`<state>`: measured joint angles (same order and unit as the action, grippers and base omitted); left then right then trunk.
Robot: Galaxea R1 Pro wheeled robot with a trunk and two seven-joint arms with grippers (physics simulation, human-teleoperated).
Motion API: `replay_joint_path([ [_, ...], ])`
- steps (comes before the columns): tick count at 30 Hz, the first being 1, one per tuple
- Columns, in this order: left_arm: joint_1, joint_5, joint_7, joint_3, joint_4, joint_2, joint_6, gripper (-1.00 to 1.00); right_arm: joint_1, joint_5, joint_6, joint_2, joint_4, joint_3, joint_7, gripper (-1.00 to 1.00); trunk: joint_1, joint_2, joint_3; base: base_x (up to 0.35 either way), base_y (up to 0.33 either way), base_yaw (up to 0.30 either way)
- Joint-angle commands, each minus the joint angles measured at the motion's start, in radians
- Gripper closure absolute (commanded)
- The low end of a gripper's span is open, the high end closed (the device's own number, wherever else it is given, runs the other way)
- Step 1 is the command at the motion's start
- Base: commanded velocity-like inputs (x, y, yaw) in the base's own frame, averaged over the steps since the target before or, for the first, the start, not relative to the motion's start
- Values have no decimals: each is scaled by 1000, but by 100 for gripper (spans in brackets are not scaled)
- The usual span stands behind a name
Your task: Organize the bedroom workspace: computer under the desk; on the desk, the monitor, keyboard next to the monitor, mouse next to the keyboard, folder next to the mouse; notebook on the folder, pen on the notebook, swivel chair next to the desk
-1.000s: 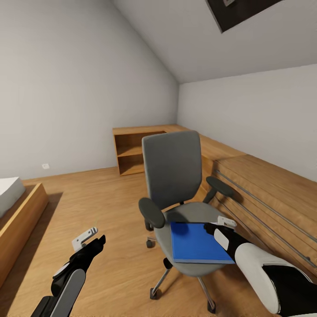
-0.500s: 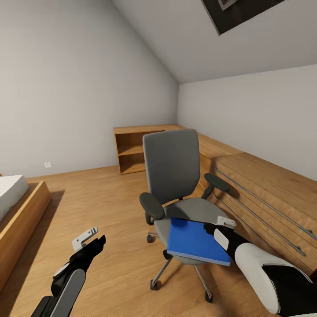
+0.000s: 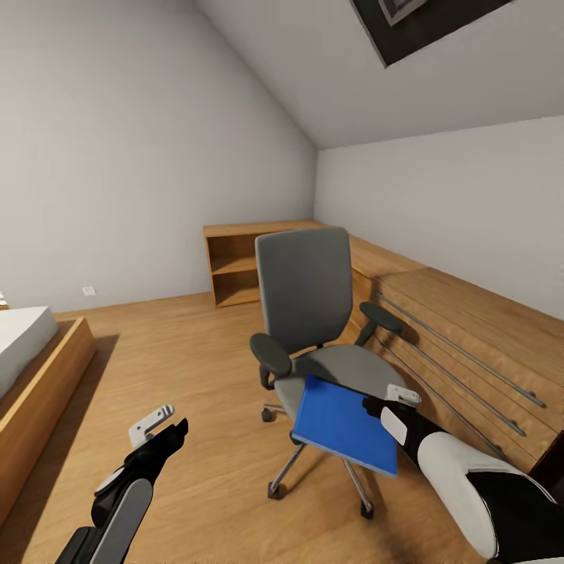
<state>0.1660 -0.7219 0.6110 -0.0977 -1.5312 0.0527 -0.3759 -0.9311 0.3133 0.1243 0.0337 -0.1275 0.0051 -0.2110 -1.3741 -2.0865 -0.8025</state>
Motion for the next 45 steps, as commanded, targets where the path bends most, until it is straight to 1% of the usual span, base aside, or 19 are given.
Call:
replay_joint_path([
  [1,1,-7,9,-2,-1,1,-1,-100,0,4,6,0,-3,1,-4,-100,0,0,-1,-22,0,0],
  [13,0,-7,7,-2,3,0,-3,-100,0,4,6,0,-3,1,-4,-100,0,0,-1,-5,0,0],
  [45,0,-7,9,-8,5,-1,-3,-100,0,4,4,0,-3,1,-2,-100,123,224,99,0,0,0],
])
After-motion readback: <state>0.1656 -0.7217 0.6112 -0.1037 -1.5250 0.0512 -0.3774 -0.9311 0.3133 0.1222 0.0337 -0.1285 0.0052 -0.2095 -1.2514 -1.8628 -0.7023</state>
